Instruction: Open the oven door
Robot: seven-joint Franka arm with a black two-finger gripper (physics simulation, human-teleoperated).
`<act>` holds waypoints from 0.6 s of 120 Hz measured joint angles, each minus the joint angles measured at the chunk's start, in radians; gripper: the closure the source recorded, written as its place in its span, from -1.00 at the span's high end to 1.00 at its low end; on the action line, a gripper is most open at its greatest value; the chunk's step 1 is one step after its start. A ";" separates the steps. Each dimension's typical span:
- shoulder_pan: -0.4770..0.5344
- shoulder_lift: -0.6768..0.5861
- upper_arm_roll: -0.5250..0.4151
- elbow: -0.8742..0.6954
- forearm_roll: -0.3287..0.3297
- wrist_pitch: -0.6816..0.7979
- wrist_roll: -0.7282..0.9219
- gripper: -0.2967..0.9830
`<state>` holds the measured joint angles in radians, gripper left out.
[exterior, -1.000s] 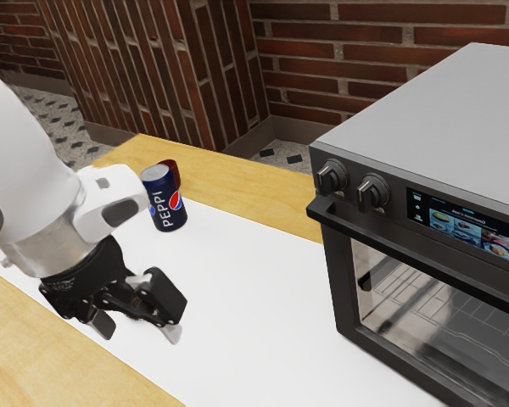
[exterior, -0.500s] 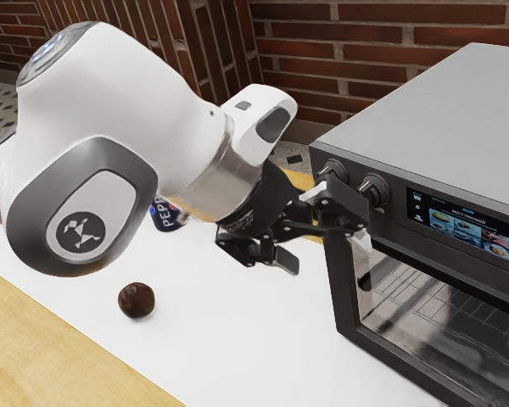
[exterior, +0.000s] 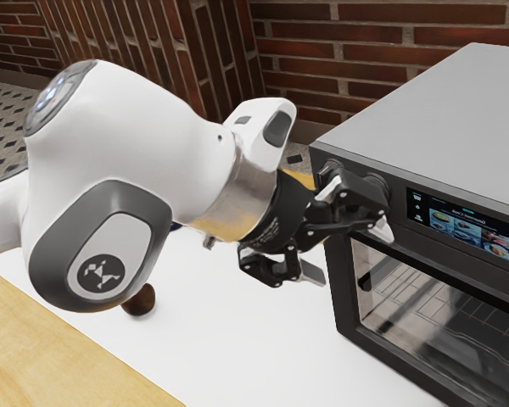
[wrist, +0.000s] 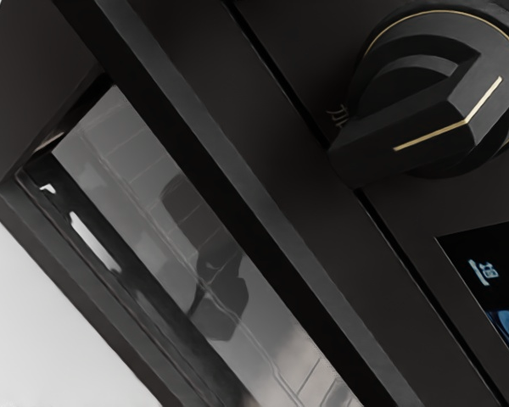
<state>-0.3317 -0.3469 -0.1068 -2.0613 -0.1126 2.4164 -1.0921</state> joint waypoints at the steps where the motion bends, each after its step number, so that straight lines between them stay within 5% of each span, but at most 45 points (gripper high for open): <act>1: 0.000 0.000 0.000 -0.001 0.000 0.002 -0.004 0.53; 72: 0.046 -0.010 -0.001 -0.106 -0.001 0.138 -0.210 0.53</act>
<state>-0.2860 -0.3574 -0.1074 -2.1673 -0.1132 2.5549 -1.3023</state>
